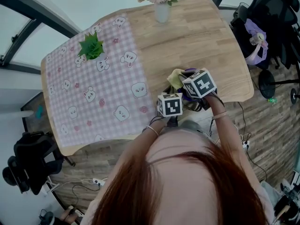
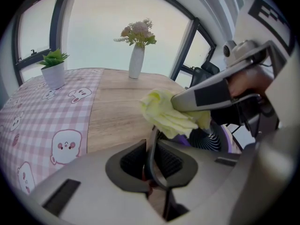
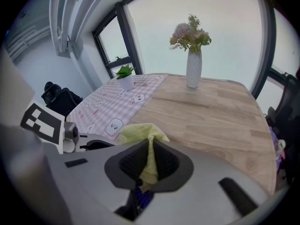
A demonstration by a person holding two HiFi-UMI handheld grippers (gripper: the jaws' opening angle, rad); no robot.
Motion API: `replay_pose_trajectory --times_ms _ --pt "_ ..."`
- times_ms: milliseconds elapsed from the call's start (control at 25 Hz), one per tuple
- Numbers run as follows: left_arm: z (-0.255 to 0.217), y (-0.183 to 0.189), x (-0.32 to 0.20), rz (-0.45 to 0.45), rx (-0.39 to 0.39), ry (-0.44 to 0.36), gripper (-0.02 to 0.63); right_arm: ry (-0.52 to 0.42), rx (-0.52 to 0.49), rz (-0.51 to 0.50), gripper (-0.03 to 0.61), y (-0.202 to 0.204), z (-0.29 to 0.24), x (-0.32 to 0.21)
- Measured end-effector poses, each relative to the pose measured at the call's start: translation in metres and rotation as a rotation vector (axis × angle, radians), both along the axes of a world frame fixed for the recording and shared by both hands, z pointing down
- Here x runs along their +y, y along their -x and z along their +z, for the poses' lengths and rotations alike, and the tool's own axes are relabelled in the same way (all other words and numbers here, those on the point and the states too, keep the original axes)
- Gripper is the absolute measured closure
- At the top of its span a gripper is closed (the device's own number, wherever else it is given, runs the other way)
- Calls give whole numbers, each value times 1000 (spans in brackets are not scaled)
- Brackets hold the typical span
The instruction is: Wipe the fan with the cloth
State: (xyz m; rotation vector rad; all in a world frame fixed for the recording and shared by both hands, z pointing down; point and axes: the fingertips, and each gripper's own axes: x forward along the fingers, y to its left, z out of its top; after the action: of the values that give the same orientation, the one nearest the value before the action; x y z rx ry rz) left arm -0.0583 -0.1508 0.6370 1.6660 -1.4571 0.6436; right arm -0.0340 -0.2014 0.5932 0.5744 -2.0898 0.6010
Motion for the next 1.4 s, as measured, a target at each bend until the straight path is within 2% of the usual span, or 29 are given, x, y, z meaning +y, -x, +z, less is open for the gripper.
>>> replay_pose_trajectory --times_ms 920,1400 --pt "-1 0 0 -6 -4 -6 563 -34 20 177 554 -40 -4 -34" --pt "1 0 -1 -11 -1 -7 563 -18 7 277 554 -67 -1 -38"
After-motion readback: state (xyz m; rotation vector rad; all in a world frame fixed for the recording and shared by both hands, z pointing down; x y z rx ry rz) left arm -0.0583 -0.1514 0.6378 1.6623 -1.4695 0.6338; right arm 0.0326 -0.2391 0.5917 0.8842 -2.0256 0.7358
